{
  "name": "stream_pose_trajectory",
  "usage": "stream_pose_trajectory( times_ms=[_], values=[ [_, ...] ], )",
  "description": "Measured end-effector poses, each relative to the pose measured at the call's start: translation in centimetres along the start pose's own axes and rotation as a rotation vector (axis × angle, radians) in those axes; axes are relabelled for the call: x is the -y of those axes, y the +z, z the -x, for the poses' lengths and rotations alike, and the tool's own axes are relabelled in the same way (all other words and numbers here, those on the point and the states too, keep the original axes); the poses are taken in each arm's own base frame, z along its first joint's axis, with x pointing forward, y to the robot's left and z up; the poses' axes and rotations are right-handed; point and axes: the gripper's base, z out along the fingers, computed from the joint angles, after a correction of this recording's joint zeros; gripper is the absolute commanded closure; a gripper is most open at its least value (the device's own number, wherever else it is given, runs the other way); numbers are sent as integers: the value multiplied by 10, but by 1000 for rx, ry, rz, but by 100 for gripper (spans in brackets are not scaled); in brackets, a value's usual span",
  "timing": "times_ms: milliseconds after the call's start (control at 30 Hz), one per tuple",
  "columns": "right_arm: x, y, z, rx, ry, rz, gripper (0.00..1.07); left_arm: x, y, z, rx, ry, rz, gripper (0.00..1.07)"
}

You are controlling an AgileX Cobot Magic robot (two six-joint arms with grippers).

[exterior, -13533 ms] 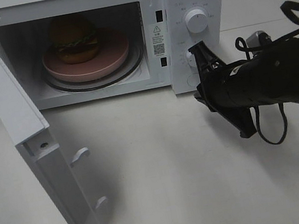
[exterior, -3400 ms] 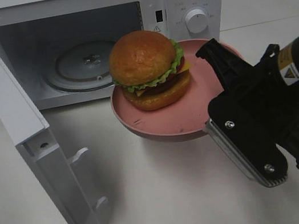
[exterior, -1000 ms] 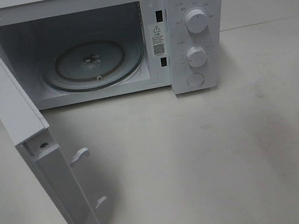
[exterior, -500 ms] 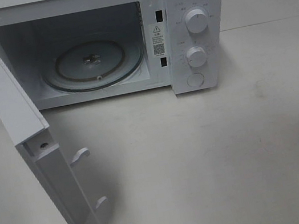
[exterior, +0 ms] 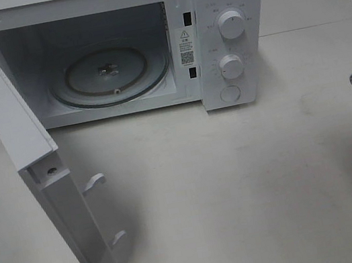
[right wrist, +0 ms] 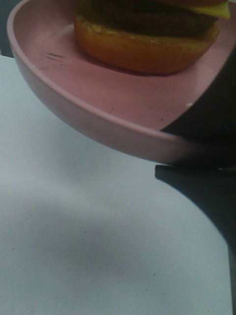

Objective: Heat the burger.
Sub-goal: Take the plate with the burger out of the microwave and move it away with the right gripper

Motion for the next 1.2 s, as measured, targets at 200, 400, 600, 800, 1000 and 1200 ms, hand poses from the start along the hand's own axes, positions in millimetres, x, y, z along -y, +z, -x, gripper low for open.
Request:
stream_pose_trajectory(
  times_ms=[200, 400, 600, 800, 1000, 1200],
  values=[
    [-11, 5, 16, -39, 90, -18, 105, 0, 0, 0, 0, 0, 0, 5],
    [-25, 14, 33, -87, 153, -53, 104, 0, 0, 0, 0, 0, 0, 5],
    [-33, 35, 49, -162, 202, -88, 102, 0, 0, 0, 0, 0, 0, 5],
    [-37, 57, 56, -211, 241, -92, 102, 0, 0, 0, 0, 0, 0, 5],
    [-42, 83, 61, -256, 288, -90, 100, 0, 0, 0, 0, 0, 0, 5],
    [-40, 99, 68, -258, 329, -128, 99, 0, 0, 0, 0, 0, 0, 5]
  ],
)
